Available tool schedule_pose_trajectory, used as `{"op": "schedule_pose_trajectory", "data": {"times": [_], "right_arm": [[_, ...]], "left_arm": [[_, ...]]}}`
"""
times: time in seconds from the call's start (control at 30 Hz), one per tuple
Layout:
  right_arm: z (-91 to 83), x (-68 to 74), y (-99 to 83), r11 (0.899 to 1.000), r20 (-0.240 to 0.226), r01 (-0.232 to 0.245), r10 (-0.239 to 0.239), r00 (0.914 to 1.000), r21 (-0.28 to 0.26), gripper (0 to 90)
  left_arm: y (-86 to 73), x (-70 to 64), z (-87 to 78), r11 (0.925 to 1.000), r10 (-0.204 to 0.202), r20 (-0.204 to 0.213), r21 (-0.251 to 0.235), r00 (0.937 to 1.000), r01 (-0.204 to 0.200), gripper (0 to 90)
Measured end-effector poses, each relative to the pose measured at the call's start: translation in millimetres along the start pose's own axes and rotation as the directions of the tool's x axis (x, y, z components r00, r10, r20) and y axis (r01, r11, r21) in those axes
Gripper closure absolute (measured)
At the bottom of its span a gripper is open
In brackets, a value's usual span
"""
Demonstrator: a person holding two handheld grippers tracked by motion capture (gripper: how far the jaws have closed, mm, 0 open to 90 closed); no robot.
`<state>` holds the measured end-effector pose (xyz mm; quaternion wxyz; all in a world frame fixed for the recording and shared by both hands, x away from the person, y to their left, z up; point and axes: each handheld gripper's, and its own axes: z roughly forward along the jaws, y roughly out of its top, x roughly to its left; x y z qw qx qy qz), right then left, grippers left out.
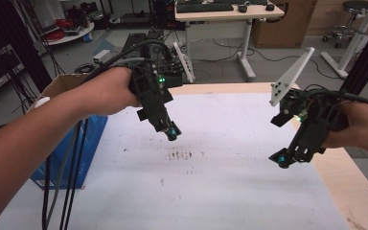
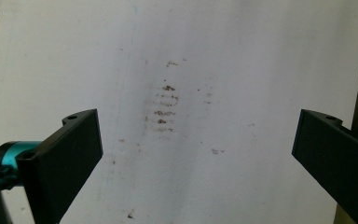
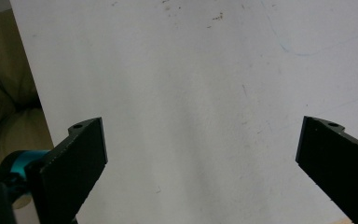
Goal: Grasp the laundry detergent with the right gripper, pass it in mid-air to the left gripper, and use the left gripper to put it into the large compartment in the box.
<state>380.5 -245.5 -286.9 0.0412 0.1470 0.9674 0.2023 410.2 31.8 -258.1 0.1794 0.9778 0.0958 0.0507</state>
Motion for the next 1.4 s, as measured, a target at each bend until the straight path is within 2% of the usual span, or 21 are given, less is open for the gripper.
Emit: {"op": "schedule_pose_trajectory", "data": {"times": [0.17,0.37,0.77,1.0,1.27,1.4], "right_arm": [[2.5,-1.5,1.8,1.0,-0.006,0.005,-0.005,1.0,0.007,1.0],[5.4,-1.8,2.9,1.0,-0.006,0.003,-0.003,1.0,0.013,0.9],[7.0,-1.2,4.5,1.0,-0.008,0.006,-0.005,1.0,0.017,0.9],[8.7,-0.7,5.2,1.0,-0.007,0.009,-0.009,0.9999,0.018,1.0],[10.6,-0.2,5.6,1.0,-0.001,0.006,-0.006,1.0,0.012,0.9],[9.5,0.1,5.3,1.0,0.009,-0.004,0.004,0.9999,-0.004,0.9]], "left_arm": [[2.4,-7.2,9.1,0.9994,0.03,0.017,0.015,0.9994,-0.031,1.6],[3.3,-11.3,17.9,0.9987,0.037,0.033,0.035,0.9988,-0.038,1.6],[0.1,-14.4,22.5,0.9983,0.049,0.043,0.029,0.9979,-0.05,1.6],[-5.1,-13.0,24.9,0.9991,0.031,0.046,0.026,0.9985,-0.033,1.6],[-6.2,-12.1,25.0,0.9994,0.032,0.046,0.015,0.9984,-0.032,1.6],[-8.0,-8.5,24.3,0.9997,0.004,0.008,0.023,1.0,-0.004,1.6]]}}
